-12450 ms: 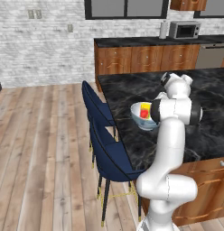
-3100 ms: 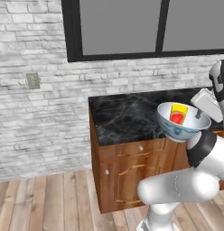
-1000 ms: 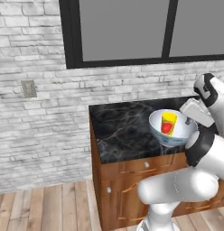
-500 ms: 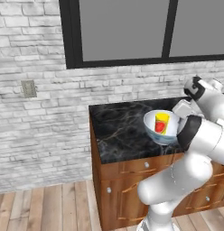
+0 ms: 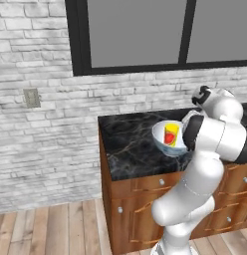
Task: Place the cup inside the bowl on the dining table and move the bowl to any counter.
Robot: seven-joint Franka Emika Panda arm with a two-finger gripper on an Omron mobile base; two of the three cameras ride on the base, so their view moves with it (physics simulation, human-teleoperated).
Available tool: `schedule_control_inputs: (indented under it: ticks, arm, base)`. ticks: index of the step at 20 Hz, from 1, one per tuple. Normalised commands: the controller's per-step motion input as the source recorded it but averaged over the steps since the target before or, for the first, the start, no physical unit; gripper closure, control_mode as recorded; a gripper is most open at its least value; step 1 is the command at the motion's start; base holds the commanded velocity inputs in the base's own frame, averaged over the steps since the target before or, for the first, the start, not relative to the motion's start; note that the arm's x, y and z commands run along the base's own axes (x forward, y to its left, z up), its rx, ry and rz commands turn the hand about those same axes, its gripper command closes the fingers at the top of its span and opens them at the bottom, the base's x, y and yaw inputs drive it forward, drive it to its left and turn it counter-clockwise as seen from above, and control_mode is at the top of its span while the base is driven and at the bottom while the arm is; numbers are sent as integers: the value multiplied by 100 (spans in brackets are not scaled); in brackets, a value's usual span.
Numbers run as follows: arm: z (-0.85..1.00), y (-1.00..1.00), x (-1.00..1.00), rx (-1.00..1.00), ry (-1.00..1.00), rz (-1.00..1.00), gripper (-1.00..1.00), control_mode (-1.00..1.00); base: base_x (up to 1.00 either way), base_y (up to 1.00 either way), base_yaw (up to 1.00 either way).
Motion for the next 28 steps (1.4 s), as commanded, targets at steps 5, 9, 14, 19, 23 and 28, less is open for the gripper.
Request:
schedule_control_inputs:
  ticks: [5, 9, 14, 19, 23, 28]
  arm:
    - [-26, 0, 46, 0, 0, -1, 100, -100]
    - [-28, 0, 48, 0, 0, -1, 100, -100]
    - [-26, 0, 38, 0, 0, -1, 100, -100]
    - [-24, 0, 23, 0, 0, 0, 100, -100]
    - [-24, 0, 12, 0, 0, 0, 100, -100]
    - [0, 0, 0, 0, 0, 0, -100, -100]
  base:
    - [0, 0, 0]
    - [0, 0, 0]
    - [0, 0, 0]
    - [0, 0, 0]
    - [0, 0, 0]
    - [0, 0, 0]
